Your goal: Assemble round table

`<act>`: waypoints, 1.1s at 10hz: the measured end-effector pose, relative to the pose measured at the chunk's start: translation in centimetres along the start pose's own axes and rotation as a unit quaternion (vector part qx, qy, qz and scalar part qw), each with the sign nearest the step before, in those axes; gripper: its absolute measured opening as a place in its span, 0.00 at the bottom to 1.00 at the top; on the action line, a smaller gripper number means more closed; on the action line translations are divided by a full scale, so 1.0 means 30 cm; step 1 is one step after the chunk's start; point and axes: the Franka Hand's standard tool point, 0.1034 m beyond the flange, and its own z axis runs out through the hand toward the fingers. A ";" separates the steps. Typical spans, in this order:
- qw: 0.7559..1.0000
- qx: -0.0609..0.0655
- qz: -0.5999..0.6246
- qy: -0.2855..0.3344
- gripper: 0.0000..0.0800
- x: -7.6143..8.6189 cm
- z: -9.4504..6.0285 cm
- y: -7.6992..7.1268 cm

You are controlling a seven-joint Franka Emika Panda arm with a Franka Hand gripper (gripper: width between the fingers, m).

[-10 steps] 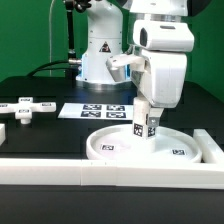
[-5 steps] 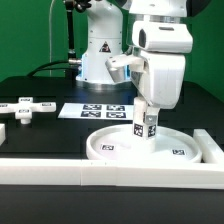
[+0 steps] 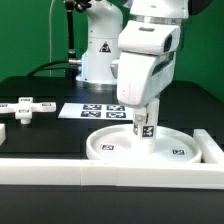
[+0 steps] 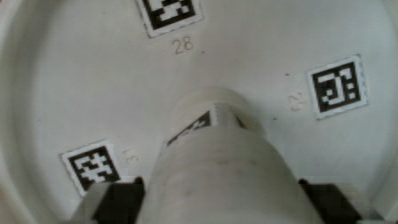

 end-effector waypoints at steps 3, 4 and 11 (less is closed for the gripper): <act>0.993 0.001 0.120 0.001 0.51 0.000 0.000 0.000; 0.980 0.011 0.197 0.010 0.51 -0.009 0.001 0.002; 0.873 0.028 0.486 0.027 0.51 -0.005 0.001 0.005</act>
Offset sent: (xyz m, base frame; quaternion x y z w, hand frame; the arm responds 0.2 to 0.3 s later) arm -0.0113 -0.0114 0.0025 0.0424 0.0281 0.3293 0.9429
